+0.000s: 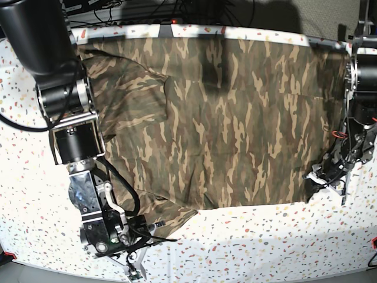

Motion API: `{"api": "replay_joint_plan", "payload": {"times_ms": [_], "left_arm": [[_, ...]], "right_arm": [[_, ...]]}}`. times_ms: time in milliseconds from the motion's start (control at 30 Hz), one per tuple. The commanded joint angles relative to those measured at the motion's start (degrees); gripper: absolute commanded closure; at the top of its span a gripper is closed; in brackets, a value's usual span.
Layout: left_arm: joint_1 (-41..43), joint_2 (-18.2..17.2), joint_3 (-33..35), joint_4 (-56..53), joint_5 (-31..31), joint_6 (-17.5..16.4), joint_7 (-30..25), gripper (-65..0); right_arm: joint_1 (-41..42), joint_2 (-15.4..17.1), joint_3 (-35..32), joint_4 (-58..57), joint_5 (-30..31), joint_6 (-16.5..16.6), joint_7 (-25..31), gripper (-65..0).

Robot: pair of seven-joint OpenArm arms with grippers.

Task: Fold the T-shirt properly
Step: 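Lift the held hem corners with both grippers, then fold the hem over toward the collar with both grippers and lay it down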

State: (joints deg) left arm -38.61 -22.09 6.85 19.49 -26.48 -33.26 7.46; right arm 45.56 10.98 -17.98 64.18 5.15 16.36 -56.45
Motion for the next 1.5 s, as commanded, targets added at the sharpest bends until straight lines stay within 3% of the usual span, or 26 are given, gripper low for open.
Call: {"api": "replay_joint_plan", "payload": {"times_ms": [0, 100, 333, 467, 567, 700, 800, 900, 1033, 1133, 1267, 1467], "left_arm": [[-2.0, -0.8, -0.1, 0.8, -0.9, -0.6, -1.7, 0.0], [-2.0, -0.8, -0.1, 0.8, -0.9, -0.6, -2.1, 0.0], [-2.0, -0.8, -0.1, 0.8, -0.9, -0.6, -3.2, 0.0], [-2.0, -0.9, -0.1, 0.8, 0.0, -0.6, 0.2, 0.0], [-2.0, -0.9, -0.1, 0.8, 1.2, -0.6, 0.2, 0.0], [-2.0, -0.9, -0.1, 0.9, 1.0, -0.6, 0.0, 0.0], [-2.0, -0.9, -0.1, 0.9, 1.0, -0.6, -0.7, 0.0], [-2.0, -0.8, -0.1, 0.9, 1.0, -0.6, -0.6, 0.0], [-2.0, -0.6, -0.1, 0.8, 1.0, -0.6, -0.2, 0.0], [-2.0, -0.6, -0.1, 0.9, 1.0, -0.6, -0.2, 0.0], [-2.0, -0.6, -0.1, 0.9, 0.9, -0.6, -0.8, 0.0], [-2.0, -0.6, -0.1, 0.8, 0.9, -0.6, -1.1, 0.0]], "right_arm": [[2.5, 0.1, 0.4, 1.1, 0.0, 0.0, 1.0, -24.6], [2.5, 0.1, 0.4, 1.1, -0.8, 0.0, 1.0, -24.6], [2.5, 0.9, 0.4, 0.6, -10.9, -0.1, 1.8, -24.6], [2.5, 3.5, 2.3, -5.3, -8.6, -0.5, 3.4, -24.6], [2.5, 6.1, 8.0, -12.2, -3.1, -0.1, 8.0, -24.6], [2.6, 9.4, 19.1, -21.2, 5.2, 7.4, 11.7, -24.6], [2.5, 11.6, 27.3, -25.4, 8.6, 13.4, 11.9, -24.6], [2.5, 13.9, 32.1, -27.6, 9.9, 17.2, 11.9, -24.6], [0.7, 17.6, 32.8, -28.4, 8.7, 17.5, 13.0, -24.6], [-1.6, 19.4, 32.8, -28.4, 11.5, 17.6, 13.6, -24.7], [-4.1, 19.1, 32.5, -28.4, 12.4, 17.8, 13.4, -34.2], [-7.6, 17.8, 31.4, -28.4, 10.6, 17.7, 14.2, -34.5]]}}
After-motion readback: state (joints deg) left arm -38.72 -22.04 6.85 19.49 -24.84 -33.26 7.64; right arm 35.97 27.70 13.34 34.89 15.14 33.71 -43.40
